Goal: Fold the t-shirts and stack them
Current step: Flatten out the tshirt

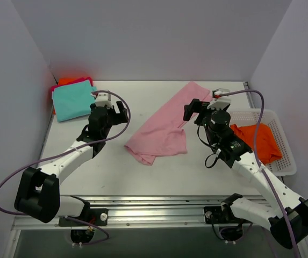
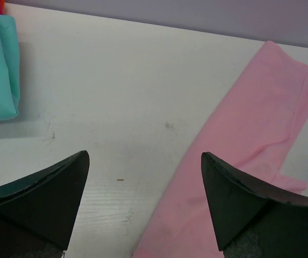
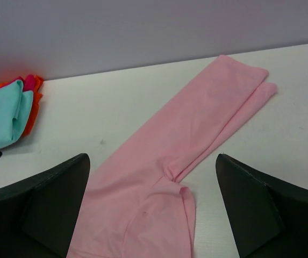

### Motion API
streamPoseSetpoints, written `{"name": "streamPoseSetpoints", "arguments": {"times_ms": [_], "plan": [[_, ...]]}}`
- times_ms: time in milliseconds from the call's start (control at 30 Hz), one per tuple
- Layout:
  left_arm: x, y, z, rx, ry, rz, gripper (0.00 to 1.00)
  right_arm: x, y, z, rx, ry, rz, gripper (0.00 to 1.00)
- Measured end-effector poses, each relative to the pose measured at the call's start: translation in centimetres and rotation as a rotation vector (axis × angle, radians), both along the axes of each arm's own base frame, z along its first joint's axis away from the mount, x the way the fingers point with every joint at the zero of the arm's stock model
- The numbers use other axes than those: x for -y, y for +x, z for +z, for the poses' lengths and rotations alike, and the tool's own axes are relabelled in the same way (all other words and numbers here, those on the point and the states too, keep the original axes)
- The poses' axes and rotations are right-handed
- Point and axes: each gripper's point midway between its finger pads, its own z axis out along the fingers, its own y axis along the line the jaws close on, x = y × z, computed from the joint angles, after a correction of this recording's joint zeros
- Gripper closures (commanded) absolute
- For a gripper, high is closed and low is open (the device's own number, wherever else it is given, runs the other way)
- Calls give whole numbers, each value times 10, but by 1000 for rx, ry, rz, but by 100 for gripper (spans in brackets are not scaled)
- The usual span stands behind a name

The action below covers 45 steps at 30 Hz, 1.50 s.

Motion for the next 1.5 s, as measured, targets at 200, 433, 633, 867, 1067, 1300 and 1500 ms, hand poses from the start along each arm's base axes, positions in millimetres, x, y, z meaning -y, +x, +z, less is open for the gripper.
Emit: {"name": "streamPoseSetpoints", "arguments": {"times_ms": [200,433,633,867,1067,1300,1500], "plan": [[4,-1,3,5,-3,0,6,7,5,-10,-36,0,-64,0],[44,-7,-4,-12,-2,-56,0,11,2,-38,-123,17,-108,0],[93,-25,-38,-94,-38,-61,15,24,-5,-55,-189,14,-176,0],[126,-89,-103,-223,-90,-4,14,29,-6,-59,-198,14,-211,0],[202,-119,-116,-206,-9,-192,11,32,-7,-63,-204,8,-225,0],[244,-107,-108,-162,45,-322,11,37,-9,-65,-212,-7,-247,0],[257,-111,-110,-144,123,-430,12,38,-9,-65,-211,-9,-253,0]]}}
